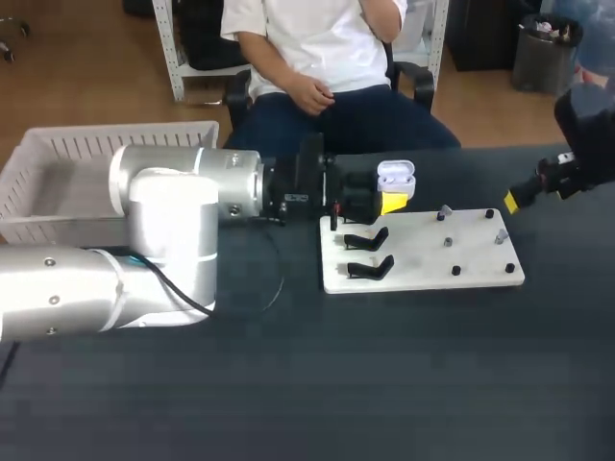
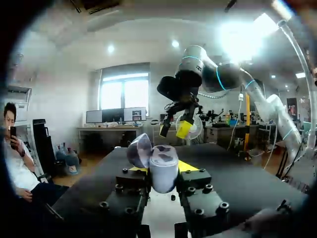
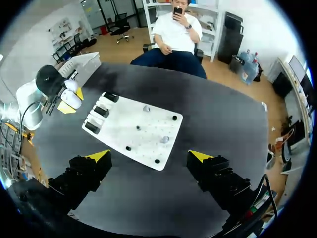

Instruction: Pick up each earbud case from the left stands, insert the matching earbuds, close the lid, and place the case in the box.

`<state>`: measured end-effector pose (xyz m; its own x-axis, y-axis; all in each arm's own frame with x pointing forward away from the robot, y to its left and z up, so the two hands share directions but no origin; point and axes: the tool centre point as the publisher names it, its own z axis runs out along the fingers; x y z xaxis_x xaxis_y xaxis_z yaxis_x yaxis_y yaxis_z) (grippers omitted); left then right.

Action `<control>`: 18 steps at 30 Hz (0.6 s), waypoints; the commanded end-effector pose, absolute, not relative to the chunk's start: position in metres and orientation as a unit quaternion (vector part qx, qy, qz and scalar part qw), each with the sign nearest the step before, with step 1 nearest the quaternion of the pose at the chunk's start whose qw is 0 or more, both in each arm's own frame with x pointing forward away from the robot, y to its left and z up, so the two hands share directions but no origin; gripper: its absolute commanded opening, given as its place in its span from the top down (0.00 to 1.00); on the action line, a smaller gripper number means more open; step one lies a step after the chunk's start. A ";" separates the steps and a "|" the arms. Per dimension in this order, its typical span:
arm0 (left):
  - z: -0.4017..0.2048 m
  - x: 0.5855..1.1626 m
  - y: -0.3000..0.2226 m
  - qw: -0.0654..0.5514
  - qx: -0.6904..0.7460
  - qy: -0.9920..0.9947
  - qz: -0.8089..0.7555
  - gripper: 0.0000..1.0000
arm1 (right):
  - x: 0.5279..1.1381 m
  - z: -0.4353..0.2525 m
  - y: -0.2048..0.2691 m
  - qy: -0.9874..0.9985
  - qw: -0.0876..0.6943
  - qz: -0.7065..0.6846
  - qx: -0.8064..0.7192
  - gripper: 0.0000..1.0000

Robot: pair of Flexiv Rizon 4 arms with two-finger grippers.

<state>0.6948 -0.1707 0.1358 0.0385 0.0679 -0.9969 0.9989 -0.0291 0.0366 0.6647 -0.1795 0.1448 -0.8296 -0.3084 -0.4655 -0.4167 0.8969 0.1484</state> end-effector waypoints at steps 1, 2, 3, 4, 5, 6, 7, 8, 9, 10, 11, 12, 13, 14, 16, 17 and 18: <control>0.137 0.692 -0.173 0.483 0.533 0.505 -0.478 1.00 | 0.657 0.147 -0.182 0.956 0.231 0.039 -0.175 0.00; 0.137 0.691 -0.174 0.483 0.533 0.505 -0.478 1.00 | 0.657 0.147 -0.182 0.956 0.231 0.039 -0.175 0.00; 0.137 0.691 -0.174 0.481 0.534 0.504 -0.478 1.00 | 0.657 0.147 -0.182 0.956 0.231 0.039 -0.175 0.00; 0.137 0.691 -0.174 0.481 0.534 0.504 -0.478 1.00 | 0.657 0.147 -0.182 0.956 0.231 0.039 -0.175 0.00; 0.137 0.691 -0.174 0.481 0.534 0.504 -0.478 1.00 | 0.657 0.147 -0.182 0.956 0.231 0.039 -0.175 0.00; 0.137 0.691 -0.174 0.481 0.534 0.504 -0.478 1.00 | 0.657 0.147 -0.182 0.956 0.231 0.039 -0.175 0.00; 0.137 0.691 -0.174 0.481 0.534 0.504 -0.478 1.00 | 0.657 0.147 -0.182 0.956 0.231 0.039 -0.175 0.00; 0.137 0.691 -0.174 0.481 0.534 0.504 -0.478 1.00 | 0.657 0.147 -0.182 0.956 0.231 0.039 -0.175 0.00; 0.137 0.691 -0.174 0.481 0.534 0.504 -0.478 1.00 | 0.657 0.147 -0.182 0.956 0.231 0.039 -0.175 0.00; 0.137 0.691 -0.174 0.481 0.534 0.504 -0.478 1.00 | 0.657 0.147 -0.182 0.956 0.231 0.039 -0.175 0.00; 0.137 0.691 -0.174 0.481 0.534 0.504 -0.478 1.00 | 0.657 0.147 -0.182 0.956 0.231 0.039 -0.175 0.00; 0.137 0.691 -0.174 0.481 0.534 0.504 -0.478 1.00 | 0.657 0.147 -0.182 0.956 0.231 0.039 -0.175 0.00; 0.137 0.691 -0.174 0.481 0.534 0.504 -0.478 1.00 | 0.657 0.147 -0.182 0.956 0.231 0.039 -0.175 0.00; 0.137 0.691 -0.174 0.481 0.534 0.504 -0.478 1.00 | 0.657 0.147 -0.182 0.956 0.231 0.039 -0.175 0.00; 0.137 0.691 -0.174 0.481 0.534 0.504 -0.478 1.00 | 0.657 0.147 -0.182 0.956 0.231 0.039 -0.175 0.00; 0.137 0.691 -0.174 0.481 0.534 0.504 -0.478 1.00 | 0.657 0.147 -0.182 0.956 0.231 0.039 -0.175 0.00; 0.137 0.691 -0.174 0.481 0.534 0.504 -0.478 1.00 | 0.657 0.147 -0.182 0.956 0.231 0.039 -0.175 0.00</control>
